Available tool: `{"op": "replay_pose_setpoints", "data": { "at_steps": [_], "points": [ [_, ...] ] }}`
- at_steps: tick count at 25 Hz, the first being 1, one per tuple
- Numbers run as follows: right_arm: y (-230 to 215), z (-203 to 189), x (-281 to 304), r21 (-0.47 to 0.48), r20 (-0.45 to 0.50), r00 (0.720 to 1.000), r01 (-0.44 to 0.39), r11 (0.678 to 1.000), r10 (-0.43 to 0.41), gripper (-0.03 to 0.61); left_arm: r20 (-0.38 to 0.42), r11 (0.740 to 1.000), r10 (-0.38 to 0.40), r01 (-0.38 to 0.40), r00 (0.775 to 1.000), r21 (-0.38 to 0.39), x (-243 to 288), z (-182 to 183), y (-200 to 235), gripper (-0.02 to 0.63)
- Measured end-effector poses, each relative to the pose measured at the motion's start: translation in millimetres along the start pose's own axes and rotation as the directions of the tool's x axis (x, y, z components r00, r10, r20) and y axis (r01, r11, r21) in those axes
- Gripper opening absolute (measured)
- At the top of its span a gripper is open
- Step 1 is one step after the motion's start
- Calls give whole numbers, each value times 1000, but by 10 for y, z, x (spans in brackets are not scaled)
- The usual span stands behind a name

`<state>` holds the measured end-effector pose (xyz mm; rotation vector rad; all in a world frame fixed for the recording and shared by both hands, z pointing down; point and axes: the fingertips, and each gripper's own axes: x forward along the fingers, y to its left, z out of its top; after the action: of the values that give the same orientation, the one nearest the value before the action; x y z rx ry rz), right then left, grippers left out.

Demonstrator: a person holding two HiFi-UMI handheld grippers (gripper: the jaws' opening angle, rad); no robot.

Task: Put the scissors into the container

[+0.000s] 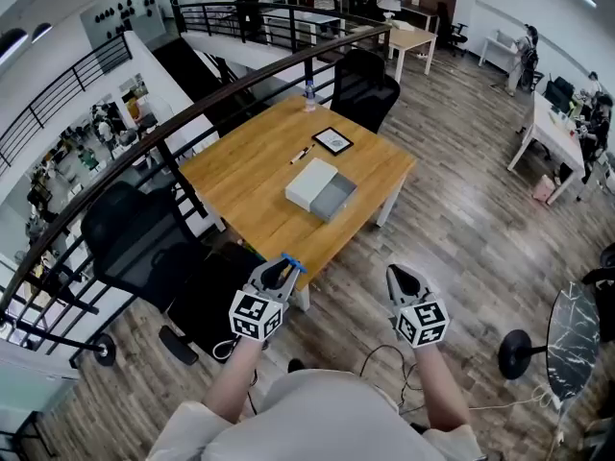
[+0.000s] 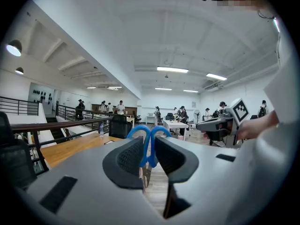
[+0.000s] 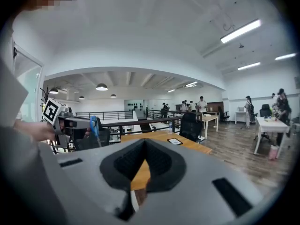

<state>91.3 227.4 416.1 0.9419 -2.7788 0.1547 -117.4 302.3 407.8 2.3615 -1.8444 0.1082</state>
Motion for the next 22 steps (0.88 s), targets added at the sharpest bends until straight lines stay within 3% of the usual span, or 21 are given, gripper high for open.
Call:
{"op": "replay_pose_setpoints", "data": {
  "at_steps": [22],
  "points": [
    [552,-222,380,2,-33,996,80,997,-80,2,-46,996,-92,92,995,-4,-267,-333,432,72]
  ]
}}
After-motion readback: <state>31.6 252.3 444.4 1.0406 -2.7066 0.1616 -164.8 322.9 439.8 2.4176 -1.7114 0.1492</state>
